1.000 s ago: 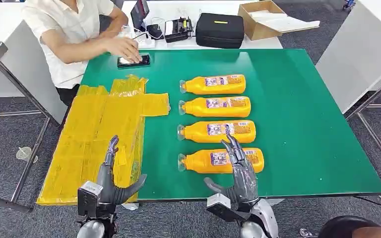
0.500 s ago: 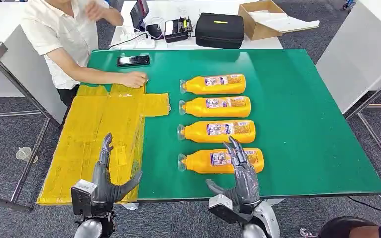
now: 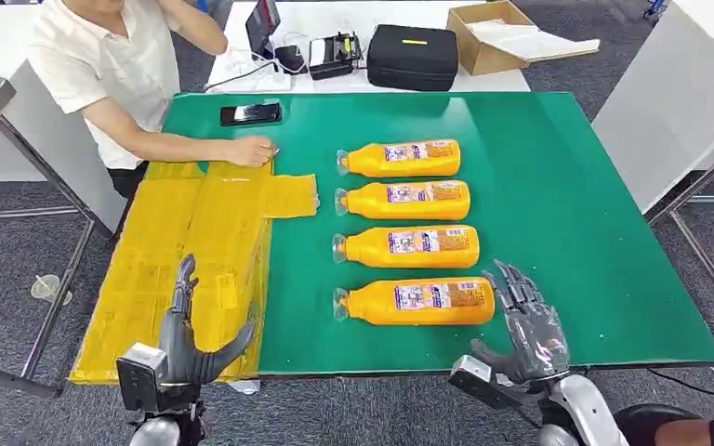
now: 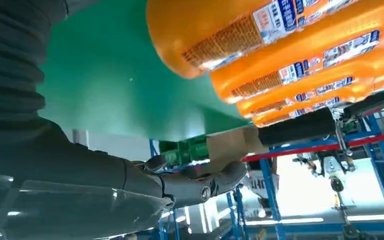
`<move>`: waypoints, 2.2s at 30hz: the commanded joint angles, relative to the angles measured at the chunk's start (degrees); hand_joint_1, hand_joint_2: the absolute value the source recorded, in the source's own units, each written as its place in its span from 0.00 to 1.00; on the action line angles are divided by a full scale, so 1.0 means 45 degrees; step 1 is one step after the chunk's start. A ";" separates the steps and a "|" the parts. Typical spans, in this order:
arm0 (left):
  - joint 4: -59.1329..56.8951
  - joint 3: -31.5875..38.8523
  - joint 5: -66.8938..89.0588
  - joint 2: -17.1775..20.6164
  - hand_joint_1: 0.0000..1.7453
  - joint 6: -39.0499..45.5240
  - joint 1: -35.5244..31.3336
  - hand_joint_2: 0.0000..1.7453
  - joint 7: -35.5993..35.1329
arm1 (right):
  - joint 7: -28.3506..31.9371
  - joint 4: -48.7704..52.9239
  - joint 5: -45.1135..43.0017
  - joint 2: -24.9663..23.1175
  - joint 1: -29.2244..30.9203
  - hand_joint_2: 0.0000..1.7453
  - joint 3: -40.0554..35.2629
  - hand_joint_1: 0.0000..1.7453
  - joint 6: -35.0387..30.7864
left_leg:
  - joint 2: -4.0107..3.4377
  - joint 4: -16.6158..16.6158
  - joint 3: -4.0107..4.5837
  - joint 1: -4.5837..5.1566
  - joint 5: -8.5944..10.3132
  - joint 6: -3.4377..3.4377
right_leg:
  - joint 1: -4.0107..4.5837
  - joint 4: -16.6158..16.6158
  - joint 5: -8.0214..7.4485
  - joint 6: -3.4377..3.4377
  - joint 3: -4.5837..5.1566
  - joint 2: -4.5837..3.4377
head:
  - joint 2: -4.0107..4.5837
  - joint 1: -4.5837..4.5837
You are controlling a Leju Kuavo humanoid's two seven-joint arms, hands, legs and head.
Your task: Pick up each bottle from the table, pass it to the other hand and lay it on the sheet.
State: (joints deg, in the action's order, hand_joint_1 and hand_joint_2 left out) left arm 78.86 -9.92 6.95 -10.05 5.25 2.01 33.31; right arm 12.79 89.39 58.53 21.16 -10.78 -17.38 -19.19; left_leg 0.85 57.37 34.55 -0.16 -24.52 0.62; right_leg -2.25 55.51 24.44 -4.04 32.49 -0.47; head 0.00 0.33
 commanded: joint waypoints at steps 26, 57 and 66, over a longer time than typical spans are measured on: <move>-0.0686 -0.0546 -0.0363 -0.0086 0.00 -0.0692 -0.0613 1.00 0.0022 | 0.0895 -0.2388 -0.0725 -0.0189 0.2500 1.00 -0.0604 0.00 0.2177 | -0.0028 -0.0009 -0.0068 -0.0027 -0.0008 -0.0006 | 0.0037 -0.0030 0.0005 0.0063 -0.0083 0.0003 | 0.0000 0.0005; -0.0455 -0.0544 -0.0827 -0.0020 0.00 -0.0972 -0.0586 1.00 0.0008 | 0.1197 -0.4162 -0.1991 -0.0795 0.2805 1.00 -0.0043 0.00 0.3035 | -0.0017 0.0000 -0.0034 -0.0020 -0.0002 -0.0004 | 0.0028 -0.0015 0.0001 0.0049 -0.0051 0.0007 | 0.0000 0.0005; -0.0479 -0.0619 -0.0871 0.0009 0.00 -0.0985 -0.0678 1.00 0.0008 | 0.1246 -0.4927 -0.1807 -0.0744 0.3282 1.00 -0.0137 0.00 0.3087 | -0.0019 0.0004 -0.0037 -0.0021 -0.0004 -0.0003 | 0.0030 -0.0013 0.0002 0.0054 -0.0056 0.0008 | 0.0000 0.0000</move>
State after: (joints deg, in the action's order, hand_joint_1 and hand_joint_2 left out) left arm 78.40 -11.50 3.28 -11.10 0.98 0.61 33.44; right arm 18.23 73.59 49.92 18.56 0.50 -17.88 -5.97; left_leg 0.86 57.37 34.56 -0.16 -24.47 0.63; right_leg -2.26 55.52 24.43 -4.05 32.45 -0.45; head 0.00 0.33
